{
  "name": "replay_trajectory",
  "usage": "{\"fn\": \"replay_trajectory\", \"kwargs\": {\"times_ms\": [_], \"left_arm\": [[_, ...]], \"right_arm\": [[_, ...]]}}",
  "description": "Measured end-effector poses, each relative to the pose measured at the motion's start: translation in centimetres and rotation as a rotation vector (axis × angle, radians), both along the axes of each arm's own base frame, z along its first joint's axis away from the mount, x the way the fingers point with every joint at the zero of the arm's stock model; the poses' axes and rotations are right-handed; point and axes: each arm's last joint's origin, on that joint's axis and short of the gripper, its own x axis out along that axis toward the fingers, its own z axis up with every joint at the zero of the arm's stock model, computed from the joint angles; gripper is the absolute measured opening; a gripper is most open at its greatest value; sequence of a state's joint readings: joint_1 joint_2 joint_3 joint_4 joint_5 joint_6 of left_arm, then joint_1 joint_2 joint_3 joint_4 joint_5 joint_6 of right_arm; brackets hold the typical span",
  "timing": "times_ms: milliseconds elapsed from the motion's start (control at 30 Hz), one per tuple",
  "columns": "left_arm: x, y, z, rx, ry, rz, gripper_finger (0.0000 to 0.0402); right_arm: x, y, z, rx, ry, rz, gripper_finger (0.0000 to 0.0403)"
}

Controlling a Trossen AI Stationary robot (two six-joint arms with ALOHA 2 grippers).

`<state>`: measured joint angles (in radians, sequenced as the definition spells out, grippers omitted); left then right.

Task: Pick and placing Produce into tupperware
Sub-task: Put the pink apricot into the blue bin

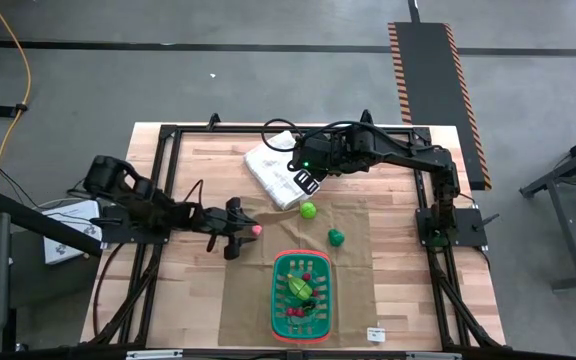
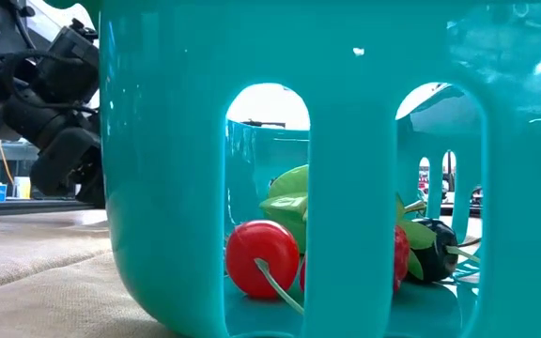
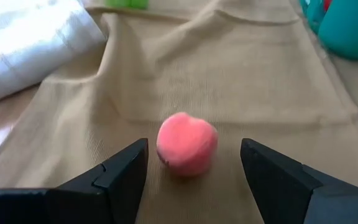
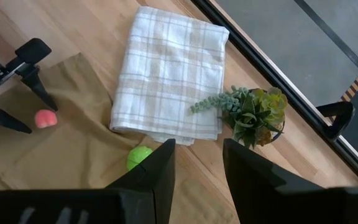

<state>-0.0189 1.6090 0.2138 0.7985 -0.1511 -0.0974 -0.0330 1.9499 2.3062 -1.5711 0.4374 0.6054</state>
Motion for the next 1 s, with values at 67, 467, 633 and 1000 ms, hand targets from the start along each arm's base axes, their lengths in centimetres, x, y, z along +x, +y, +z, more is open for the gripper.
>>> {"fn": "replay_trajectory", "kwargs": {"times_ms": [67, 467, 633, 1000], "left_arm": [[0.1, 0.0, 0.1, 0.0, -0.02, 0.0, 0.0244], [0.3, 0.4, 0.2, 0.031, -0.041, 0.023, 0.0244], [0.3, 1.4, -0.1, 0.015, -0.038, 0.061, 0.0243], [0.6, 1.8, -0.5, -0.046, -0.019, 0.0, 0.0243]], "right_arm": [[0.0, 0.0, 0.0, 0.0, 0.0, 0.0, 0.0126], [0.0, 0.0, 0.0, 0.0, 0.0, -0.001, 0.0126], [0.0, 0.0, 0.0, -0.001, 0.0, -0.001, 0.0126], [0.0, 0.0, 0.0, -0.002, 0.0, -0.001, 0.0126]]}}
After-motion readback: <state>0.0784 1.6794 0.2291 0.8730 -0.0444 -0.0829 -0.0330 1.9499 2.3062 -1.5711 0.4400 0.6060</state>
